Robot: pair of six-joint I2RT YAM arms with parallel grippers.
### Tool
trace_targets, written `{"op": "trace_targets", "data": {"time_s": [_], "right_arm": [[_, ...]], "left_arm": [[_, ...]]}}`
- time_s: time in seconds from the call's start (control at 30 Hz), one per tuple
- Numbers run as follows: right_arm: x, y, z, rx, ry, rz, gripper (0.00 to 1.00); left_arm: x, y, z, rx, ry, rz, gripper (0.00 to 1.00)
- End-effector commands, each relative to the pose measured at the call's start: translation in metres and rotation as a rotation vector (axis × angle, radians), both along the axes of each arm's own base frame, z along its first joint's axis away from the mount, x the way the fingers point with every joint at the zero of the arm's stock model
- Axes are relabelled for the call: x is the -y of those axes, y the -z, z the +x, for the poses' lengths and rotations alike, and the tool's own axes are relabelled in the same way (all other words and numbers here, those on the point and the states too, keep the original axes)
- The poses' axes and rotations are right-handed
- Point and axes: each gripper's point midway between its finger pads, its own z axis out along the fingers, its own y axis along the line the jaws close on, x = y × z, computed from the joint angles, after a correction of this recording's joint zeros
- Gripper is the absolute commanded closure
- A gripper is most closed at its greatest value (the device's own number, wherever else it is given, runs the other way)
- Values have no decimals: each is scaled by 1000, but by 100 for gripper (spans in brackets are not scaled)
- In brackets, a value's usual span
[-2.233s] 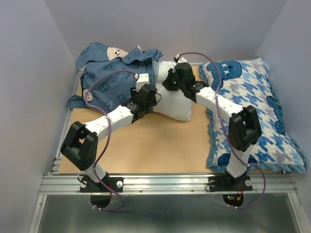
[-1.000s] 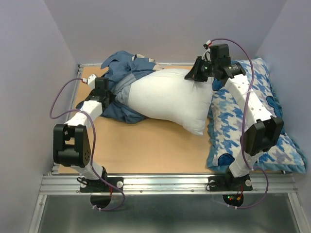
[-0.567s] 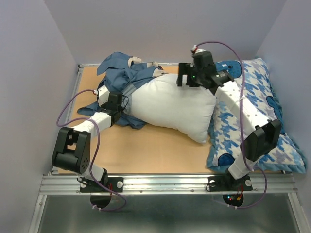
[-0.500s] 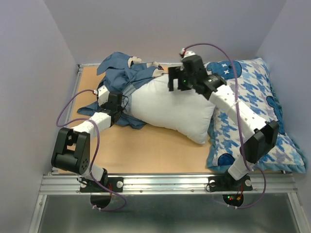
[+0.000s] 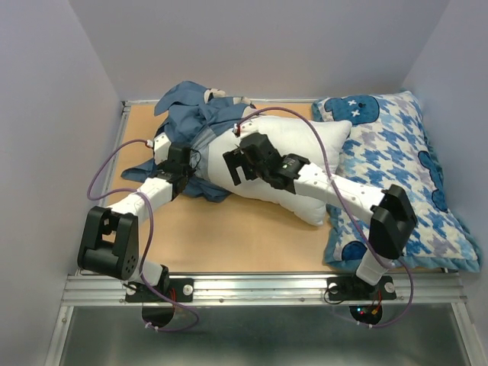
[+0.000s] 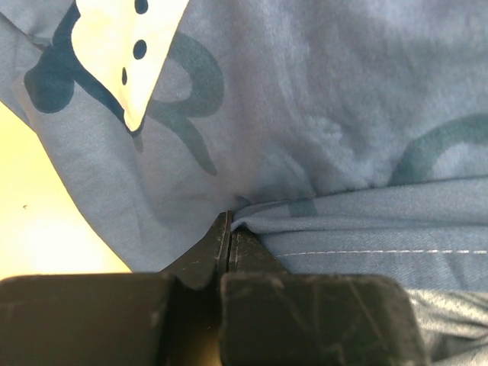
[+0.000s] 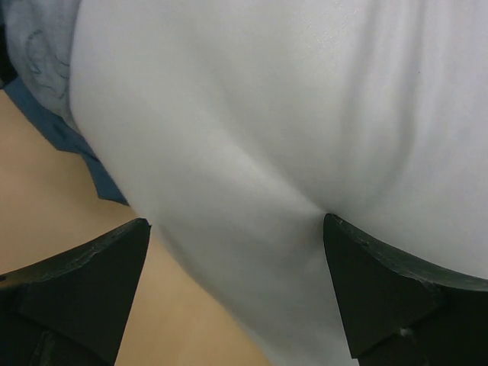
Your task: Remove the pillowcase from the pillow
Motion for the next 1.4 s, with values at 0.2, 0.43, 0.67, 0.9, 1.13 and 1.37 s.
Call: {"op": "trace_targets", "data": {"time_s": [0.2, 0.43, 0.67, 0.9, 1.13, 1.37], "right_arm": [[-30, 108, 29, -11, 25, -65, 0], [-41, 125, 47, -48, 48, -99, 99], [-31, -42, 69, 27, 128, 98, 99], [-21, -100, 75, 50, 165, 131, 100], [-16, -132, 77, 53, 156, 212, 100], [-5, -161, 65, 62, 135, 250, 99]], "left_arm": [[16, 0, -5, -36, 82, 3, 100], [29, -15, -4, -4, 160, 1, 100], [74, -113, 2, 261, 412, -37, 37], [95, -190, -32, 434, 442, -50, 18], [116, -160, -71, 396, 357, -105, 17], [83, -123, -74, 324, 125, -5, 16]]}}
